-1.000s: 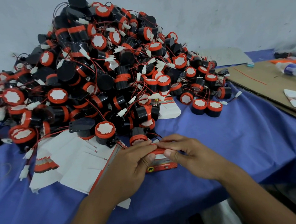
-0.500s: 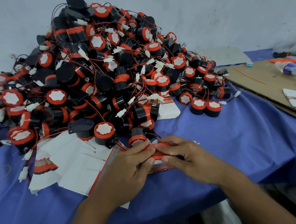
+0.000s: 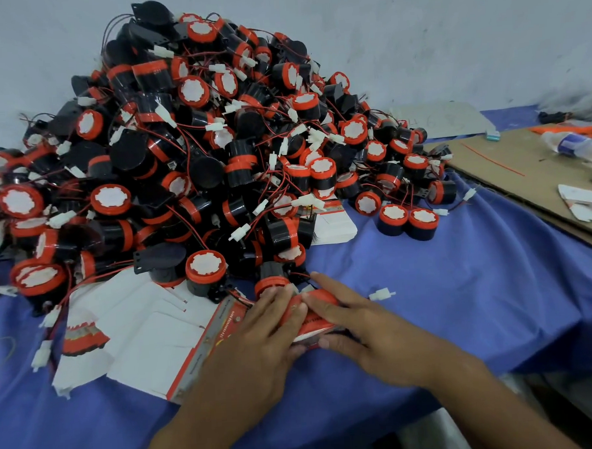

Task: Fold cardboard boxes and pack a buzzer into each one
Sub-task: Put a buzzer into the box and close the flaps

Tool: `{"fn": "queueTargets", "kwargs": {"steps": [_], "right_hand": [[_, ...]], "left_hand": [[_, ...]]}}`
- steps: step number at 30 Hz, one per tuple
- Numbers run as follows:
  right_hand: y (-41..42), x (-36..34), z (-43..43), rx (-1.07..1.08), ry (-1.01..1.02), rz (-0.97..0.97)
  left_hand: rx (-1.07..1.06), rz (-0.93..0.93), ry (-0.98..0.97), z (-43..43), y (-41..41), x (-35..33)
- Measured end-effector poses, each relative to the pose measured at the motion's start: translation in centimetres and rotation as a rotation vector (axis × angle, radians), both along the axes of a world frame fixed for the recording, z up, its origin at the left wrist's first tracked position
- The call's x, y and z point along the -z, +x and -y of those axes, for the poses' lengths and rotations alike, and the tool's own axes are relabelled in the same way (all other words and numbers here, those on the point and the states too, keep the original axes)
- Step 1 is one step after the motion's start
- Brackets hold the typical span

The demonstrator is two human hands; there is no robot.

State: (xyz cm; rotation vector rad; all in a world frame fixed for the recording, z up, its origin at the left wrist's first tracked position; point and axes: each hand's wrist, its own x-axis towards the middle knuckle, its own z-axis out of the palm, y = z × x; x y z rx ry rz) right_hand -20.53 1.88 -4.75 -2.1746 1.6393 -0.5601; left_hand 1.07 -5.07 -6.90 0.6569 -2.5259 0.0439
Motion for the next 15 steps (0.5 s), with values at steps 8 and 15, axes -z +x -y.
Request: {"fn": "queueTargets", "kwargs": {"steps": [8, 15], "right_hand": [[1.0, 0.6, -0.2, 0.023, -0.158, -0.005], [0.9, 1.2, 0.0, 0.046, -0.200, -0.085]], "left_hand": [[0.030, -0.202, 0.079, -0.6, 0.0, -0.3], [0.094, -0.109, -0.281, -0.1, -0.6, -0.4]]}}
